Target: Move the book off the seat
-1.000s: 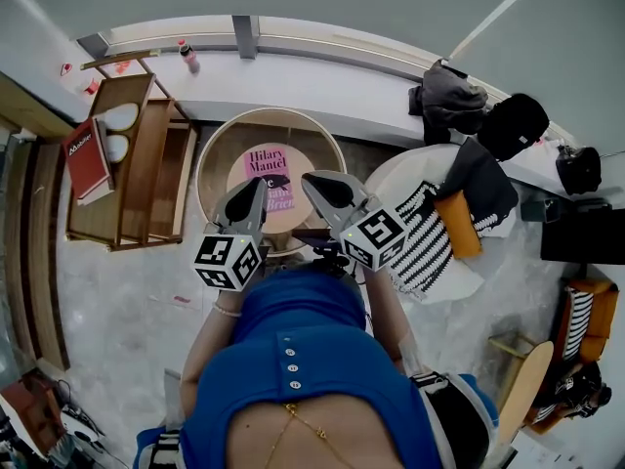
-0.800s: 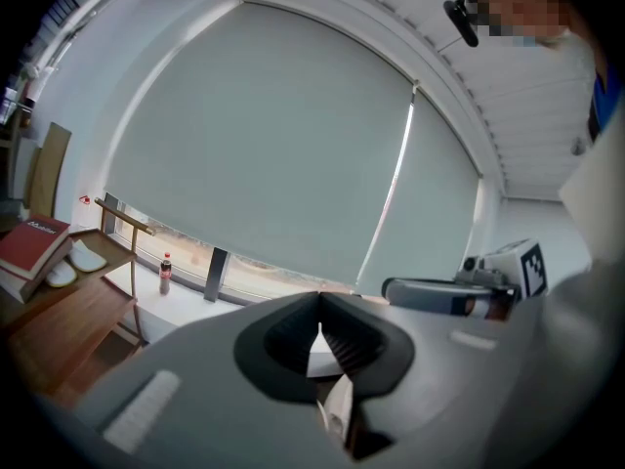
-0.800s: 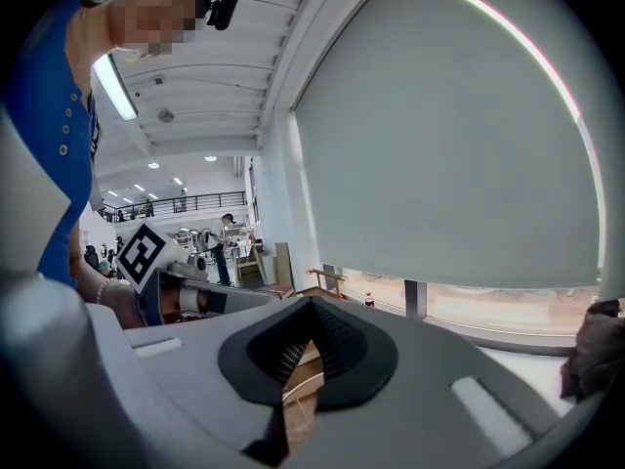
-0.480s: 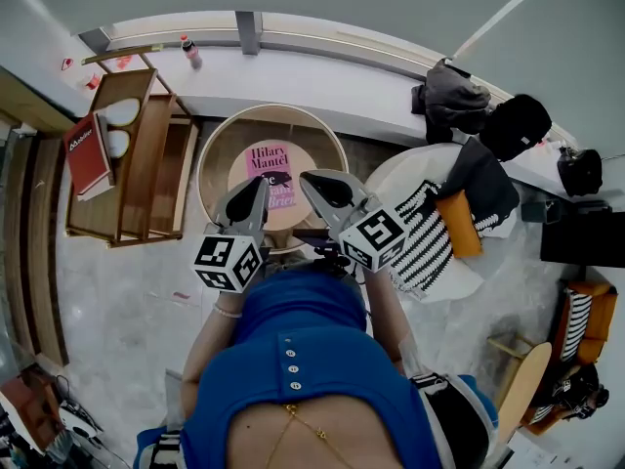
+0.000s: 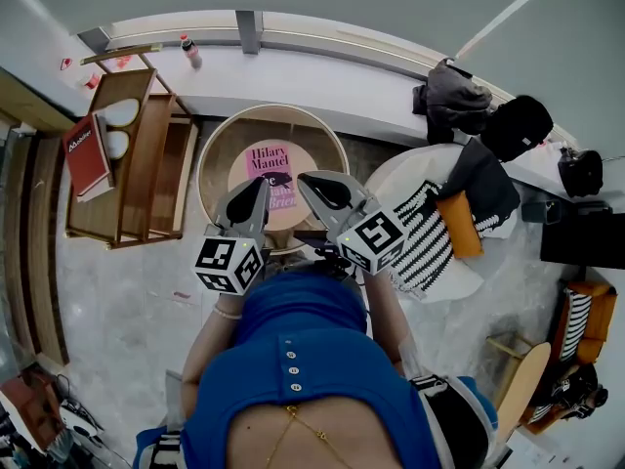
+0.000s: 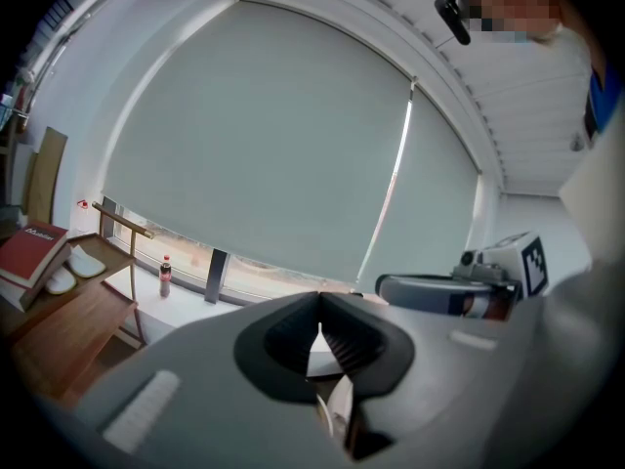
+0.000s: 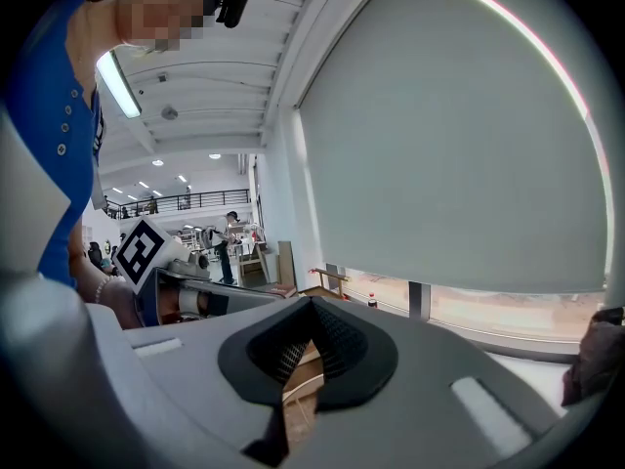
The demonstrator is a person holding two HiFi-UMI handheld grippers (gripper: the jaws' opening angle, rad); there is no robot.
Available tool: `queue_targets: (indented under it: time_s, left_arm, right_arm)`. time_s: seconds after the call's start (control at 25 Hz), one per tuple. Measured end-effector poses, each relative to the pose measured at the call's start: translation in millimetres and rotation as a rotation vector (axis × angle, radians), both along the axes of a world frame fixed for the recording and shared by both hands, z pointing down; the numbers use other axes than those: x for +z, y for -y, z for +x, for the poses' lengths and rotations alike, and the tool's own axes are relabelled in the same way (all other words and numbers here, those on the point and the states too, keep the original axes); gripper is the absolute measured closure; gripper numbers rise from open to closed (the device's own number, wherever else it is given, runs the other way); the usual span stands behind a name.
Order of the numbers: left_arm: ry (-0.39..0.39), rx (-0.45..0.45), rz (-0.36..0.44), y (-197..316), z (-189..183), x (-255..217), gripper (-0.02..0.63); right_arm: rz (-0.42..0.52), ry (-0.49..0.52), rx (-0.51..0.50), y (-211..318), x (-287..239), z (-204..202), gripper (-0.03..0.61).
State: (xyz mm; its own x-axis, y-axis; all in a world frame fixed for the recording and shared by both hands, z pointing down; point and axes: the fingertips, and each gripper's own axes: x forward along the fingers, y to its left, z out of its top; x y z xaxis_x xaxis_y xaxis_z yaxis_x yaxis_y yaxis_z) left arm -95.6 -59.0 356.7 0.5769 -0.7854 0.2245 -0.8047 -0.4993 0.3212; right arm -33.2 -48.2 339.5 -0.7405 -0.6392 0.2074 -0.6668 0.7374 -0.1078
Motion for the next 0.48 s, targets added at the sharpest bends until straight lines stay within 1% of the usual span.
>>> queue_targets:
  time_s: [0.48]
  left_arm:
    - [0.000, 0.014, -0.011, 2.6, 5.1, 4.8, 0.614]
  right_arm:
    - [-0.011, -0.009, -0.013, 3.1, 4.3, -2.1, 0.578]
